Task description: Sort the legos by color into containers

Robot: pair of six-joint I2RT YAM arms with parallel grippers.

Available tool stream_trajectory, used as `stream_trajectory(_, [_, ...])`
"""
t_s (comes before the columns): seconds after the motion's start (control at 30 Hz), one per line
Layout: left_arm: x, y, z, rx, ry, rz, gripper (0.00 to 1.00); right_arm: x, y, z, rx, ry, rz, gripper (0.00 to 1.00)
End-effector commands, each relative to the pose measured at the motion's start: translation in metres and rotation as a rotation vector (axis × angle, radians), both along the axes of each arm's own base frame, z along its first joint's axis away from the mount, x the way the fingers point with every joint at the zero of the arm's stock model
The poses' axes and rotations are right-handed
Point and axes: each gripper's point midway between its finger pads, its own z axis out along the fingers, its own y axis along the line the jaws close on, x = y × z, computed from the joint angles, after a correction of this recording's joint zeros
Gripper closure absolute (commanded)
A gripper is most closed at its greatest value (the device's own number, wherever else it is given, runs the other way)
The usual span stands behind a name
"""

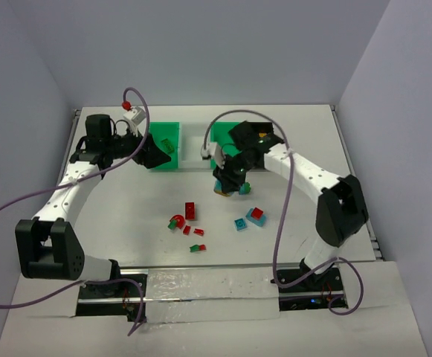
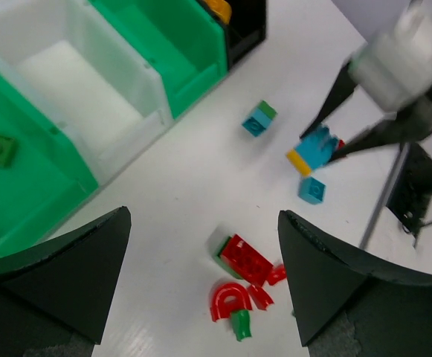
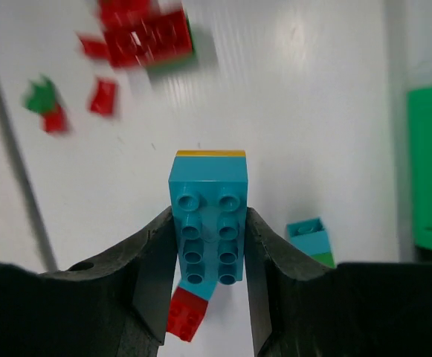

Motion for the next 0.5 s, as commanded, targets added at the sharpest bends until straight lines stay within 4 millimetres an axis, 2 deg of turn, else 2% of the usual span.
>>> stream_trajectory(0.0, [-0.031,-0.024,0.040,-0.124,-0.142,-0.177,0.09,-0.024,0.039,0.106,0.395,0.117,-0.028,1.00])
stream_trajectory(0.17, [-0.058,-0.047,0.042,-0.164,-0.133,-0.311,0.09,-0.035,0.058,0.140,0.576,0.211,-0.011,1.00])
stream_trajectory(0.3, [-0.073,-0.064,0.048,-0.210,-0.100,-0.378,0.09,-0.038,0.065,0.148,0.624,0.284,-0.018,1.00])
stream_trajectory(0.47, [-0.094,-0.077,0.056,-0.249,-0.085,-0.477,0.09,-0.038,0.069,0.149,0.640,0.317,-0.013,1.00])
